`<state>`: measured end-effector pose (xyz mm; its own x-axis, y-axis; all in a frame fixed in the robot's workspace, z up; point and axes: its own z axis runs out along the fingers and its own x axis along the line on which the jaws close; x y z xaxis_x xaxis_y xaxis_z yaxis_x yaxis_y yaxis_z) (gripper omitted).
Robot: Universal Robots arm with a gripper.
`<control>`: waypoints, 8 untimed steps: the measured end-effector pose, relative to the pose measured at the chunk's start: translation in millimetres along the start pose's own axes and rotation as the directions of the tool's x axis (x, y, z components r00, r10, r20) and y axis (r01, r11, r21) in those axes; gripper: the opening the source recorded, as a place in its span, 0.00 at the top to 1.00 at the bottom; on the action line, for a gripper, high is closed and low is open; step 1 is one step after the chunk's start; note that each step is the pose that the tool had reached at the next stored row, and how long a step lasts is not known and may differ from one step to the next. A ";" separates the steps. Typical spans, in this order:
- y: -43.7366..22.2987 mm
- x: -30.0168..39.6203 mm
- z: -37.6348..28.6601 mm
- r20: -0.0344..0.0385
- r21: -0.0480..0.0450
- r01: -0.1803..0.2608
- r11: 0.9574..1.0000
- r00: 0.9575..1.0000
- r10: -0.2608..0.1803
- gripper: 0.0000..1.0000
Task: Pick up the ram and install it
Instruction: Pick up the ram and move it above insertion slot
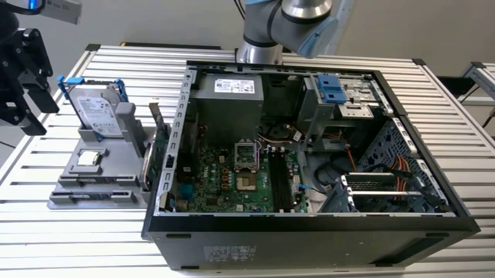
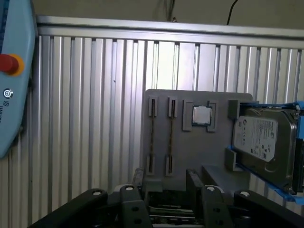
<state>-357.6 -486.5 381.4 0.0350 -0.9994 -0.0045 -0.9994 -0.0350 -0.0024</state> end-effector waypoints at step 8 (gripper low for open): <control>0.0 -0.4 12.6 -0.012 0.000 0.000 1.000 1.000 0.000 0.00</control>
<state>-357.6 -486.0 368.8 0.0350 -0.9994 0.0073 -0.9994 -0.0350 -0.0021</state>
